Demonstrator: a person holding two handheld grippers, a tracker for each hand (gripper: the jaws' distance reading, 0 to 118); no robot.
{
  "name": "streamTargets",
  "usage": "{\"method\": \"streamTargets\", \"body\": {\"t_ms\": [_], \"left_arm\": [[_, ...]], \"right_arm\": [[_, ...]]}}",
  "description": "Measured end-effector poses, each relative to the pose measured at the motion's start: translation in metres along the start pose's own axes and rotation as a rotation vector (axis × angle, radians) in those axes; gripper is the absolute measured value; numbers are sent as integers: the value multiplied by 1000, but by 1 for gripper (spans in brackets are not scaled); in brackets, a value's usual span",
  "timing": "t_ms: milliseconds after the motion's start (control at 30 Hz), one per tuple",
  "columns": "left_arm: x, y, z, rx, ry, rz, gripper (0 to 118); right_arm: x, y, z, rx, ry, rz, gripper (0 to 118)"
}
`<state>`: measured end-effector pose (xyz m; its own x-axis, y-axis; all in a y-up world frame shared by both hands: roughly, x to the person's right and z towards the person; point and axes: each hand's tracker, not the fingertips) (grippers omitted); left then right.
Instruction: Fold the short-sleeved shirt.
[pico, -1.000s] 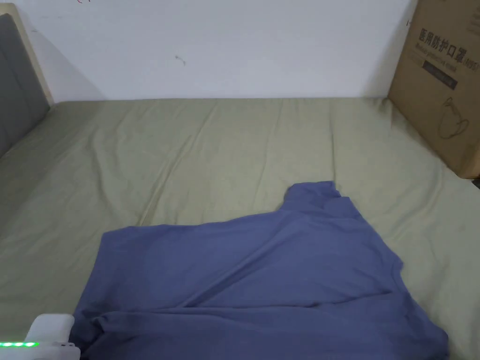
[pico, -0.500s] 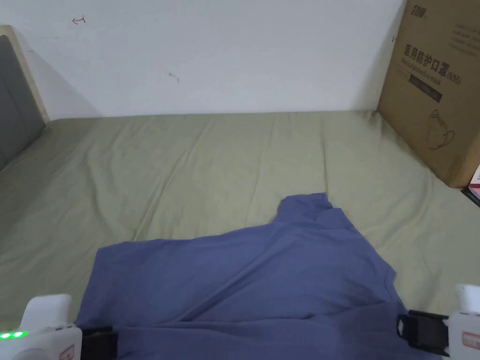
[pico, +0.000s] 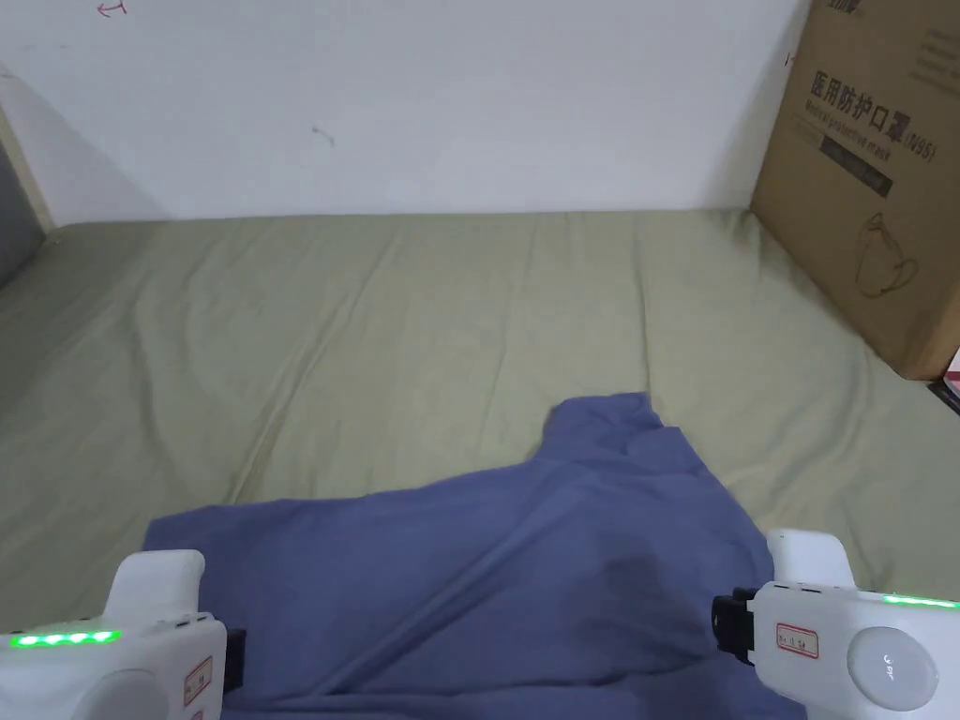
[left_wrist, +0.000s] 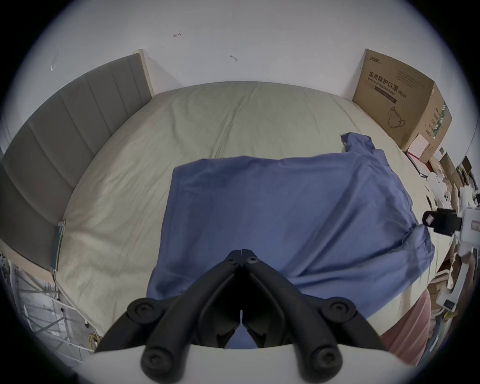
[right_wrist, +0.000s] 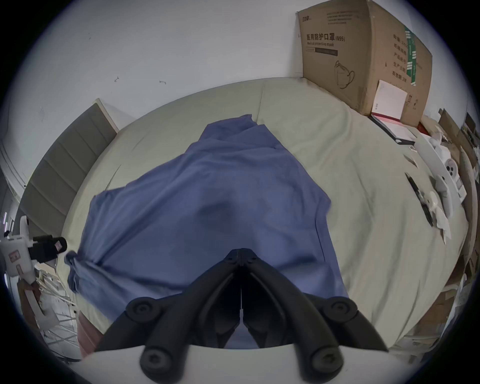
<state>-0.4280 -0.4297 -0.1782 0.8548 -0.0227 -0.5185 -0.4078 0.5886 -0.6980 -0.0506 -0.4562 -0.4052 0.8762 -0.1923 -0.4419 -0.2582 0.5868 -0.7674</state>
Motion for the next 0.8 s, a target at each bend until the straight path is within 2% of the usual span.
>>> {"method": "streamTargets", "body": {"t_ms": [167,200,233,333,367,400,533,567,600,633,667,700,733,767,800], "left_arm": [[0,26,-12,8,-10,-4,0],[-1,30,-14,5,-14,-1,0],[-1,34,-16,7,-15,0,0],[-4,42,-23,3,-6,6,0],[-5,44,-27,2,-3,6,0],[-6,44,-29,-6,2,12,0],[-10,45,-43,-36,23,11,0],[-11,44,-46,-46,25,13,0],[-12,44,-48,-52,26,15,0],[-13,43,-50,-55,26,16,0],[-14,42,-52,-63,27,16,0],[-14,41,-53,-68,29,17,0],[-15,40,-54,-69,31,16,0],[-15,40,-54,-74,31,16,0],[-15,39,-54,-77,31,16,0]], "right_arm": [[7,75,-37,32,-19,34,0],[10,91,-48,30,-15,43,5],[13,112,-62,21,-22,55,24],[20,157,-110,-20,-85,144,55],[24,169,-129,-53,-106,165,88],[28,176,-143,-77,-122,150,104],[44,191,-194,-167,-120,65,103],[44,185,-197,-186,-106,46,102],[45,182,-203,-211,-96,32,96],[46,179,-211,-239,-91,37,92],[42,176,-211,-222,-129,60,92],[43,179,-214,-192,-135,79,87],[38,180,-210,-188,-135,132,77],[32,180,-206,-186,-132,178,62],[29,181,-203,-173,-127,207,26]]}}
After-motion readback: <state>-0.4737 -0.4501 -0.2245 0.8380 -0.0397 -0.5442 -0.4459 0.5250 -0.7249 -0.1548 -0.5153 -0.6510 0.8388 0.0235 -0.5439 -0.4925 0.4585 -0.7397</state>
